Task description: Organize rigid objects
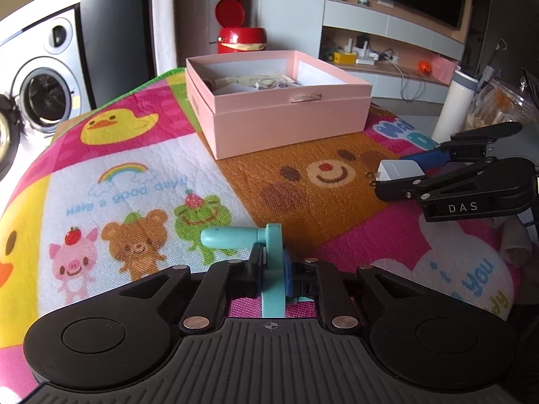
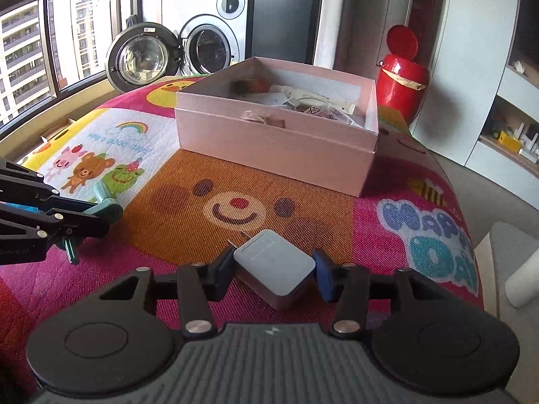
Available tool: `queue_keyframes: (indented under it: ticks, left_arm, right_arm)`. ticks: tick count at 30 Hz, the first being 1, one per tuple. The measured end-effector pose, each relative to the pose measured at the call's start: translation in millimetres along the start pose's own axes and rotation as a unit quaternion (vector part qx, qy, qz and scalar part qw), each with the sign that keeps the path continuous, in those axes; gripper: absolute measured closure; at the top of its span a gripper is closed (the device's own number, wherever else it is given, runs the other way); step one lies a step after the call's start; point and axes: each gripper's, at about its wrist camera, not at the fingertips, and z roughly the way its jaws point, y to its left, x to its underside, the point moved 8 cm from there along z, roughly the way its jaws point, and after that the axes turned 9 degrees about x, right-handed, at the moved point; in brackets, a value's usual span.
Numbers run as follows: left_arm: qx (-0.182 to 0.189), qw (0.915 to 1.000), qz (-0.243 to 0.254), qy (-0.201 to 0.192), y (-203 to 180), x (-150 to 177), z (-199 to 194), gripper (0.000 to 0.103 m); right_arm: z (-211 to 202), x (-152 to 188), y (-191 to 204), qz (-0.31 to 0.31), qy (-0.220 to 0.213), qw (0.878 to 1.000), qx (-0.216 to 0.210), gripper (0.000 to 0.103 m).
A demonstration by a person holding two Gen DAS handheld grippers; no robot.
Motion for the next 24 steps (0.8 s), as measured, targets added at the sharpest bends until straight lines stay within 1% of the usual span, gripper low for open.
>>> queue_keyframes:
  ticks: [1, 4, 8, 12, 14, 17, 19, 21, 23, 24]
  left_arm:
    - [0.005, 1.0, 0.003, -0.001, -0.8, -0.5, -1.3, 0.088]
    - [0.004, 0.9998, 0.017, -0.003, -2.3, -4.3, -4.5, 0.089]
    - [0.009, 0.9995, 0.029, -0.006, -5.9, -14.6, -6.4, 0.089]
    - [0.017, 0.9977, 0.062, -0.023, -13.7, -41.9, -15.9, 0.088]
    - [0.013, 0.9948, 0.087, -0.05, -16.4, -74.4, -26.2, 0.088]
    - [0.005, 0.9885, 0.113, -0.101, -14.4, -132.4, -36.7, 0.088]
    - [0.019, 0.9873, 0.103, -0.12, -6.9, -168.3, -31.3, 0.088]
    - [0.052, 0.9877, 0.072, -0.129, 4.7, -198.6, -15.2, 0.088]
    - [0.078, 0.9874, 0.042, -0.131, 18.7, -219.4, 7.6, 0.088]
    - [0.078, 0.988, 0.03, -0.13, 26.4, -225.8, 19.9, 0.087]
  right_arm:
    - [-2.1, -0.8, -0.1, -0.005, -0.002, 1.0, 0.001, 0.054]
    - [-13.1, -6.7, -3.7, -0.018, -0.013, 1.0, 0.005, 0.054]
    - [-25.6, -19.4, -14.1, -0.018, -0.029, 0.999, 0.015, 0.054]
    - [-34.7, -37.4, -26.7, -0.008, -0.044, 0.999, 0.019, 0.054]
    - [-40.4, -52.3, -33.1, -0.007, -0.057, 0.998, 0.023, 0.054]
    - [-49.9, -88.2, -44.1, -0.01, -0.093, 0.995, 0.035, 0.054]
    - [-50.0, -114.1, -50.4, -0.004, -0.112, 0.993, 0.036, 0.054]
    - [-42.5, -137.5, -53.4, 0.004, -0.118, 0.993, 0.031, 0.054]
    - [-25.9, -159.0, -53.4, 0.008, -0.122, 0.992, 0.038, 0.054]
    - [-16.2, -166.8, -52.4, 0.007, -0.125, 0.991, 0.042, 0.054]
